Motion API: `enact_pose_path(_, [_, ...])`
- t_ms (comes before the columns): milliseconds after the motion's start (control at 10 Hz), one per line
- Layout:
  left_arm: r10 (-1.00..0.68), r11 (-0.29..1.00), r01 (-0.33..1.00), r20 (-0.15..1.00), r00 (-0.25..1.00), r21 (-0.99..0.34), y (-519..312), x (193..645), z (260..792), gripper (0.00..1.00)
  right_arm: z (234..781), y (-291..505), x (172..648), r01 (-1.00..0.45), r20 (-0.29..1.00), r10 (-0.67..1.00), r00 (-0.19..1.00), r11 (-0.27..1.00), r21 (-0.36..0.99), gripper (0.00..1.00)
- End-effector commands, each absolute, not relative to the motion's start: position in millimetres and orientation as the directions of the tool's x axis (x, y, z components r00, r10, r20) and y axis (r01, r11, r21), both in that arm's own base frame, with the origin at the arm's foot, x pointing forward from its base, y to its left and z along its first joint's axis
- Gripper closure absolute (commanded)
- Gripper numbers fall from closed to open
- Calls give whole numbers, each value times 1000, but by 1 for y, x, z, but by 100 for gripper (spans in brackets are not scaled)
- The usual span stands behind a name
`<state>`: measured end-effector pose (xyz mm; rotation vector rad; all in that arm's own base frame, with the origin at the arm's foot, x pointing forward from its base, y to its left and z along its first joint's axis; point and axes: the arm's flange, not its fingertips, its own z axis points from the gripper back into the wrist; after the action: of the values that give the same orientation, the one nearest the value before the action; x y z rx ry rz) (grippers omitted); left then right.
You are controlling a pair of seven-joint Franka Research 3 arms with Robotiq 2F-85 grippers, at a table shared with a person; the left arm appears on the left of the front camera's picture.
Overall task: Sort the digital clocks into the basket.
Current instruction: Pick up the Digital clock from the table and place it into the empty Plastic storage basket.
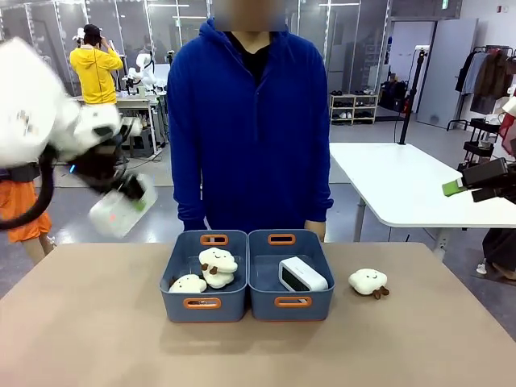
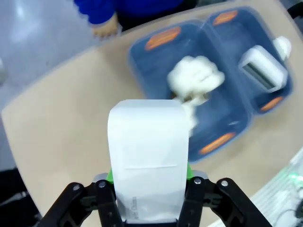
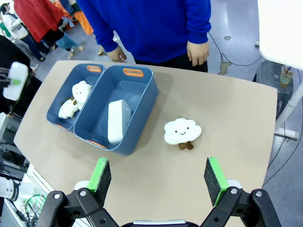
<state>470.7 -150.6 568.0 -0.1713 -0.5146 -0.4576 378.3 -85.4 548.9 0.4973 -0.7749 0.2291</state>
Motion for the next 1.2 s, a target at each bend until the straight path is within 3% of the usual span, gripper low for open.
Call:
enact_pose_path(0, [-389,853,503,471,791,-139,-226,504,568,100,550,-83,379,-353,708,1,706,868,350,0])
enact_pose_path(200, [-353,855,473,430,831,-212,-297,505,556,100,550,-83,379,-353,708,1,706,868,350,0])
enact_pose_path(500, [-237,921,339,414,879,-194,-394,501,536,100,550,-83,379,-353,708,1,706,868,350,0])
enact_pose_path(800, [-45,955,128,294,955,-267,-437,523,483,100,550,-83,379,-353,708,1,706,868,350,0])
enact_pose_path(1100, [-33,963,111,300,953,-246,-456,548,449,100,550,-83,379,-353,708,1,706,868,350,0])
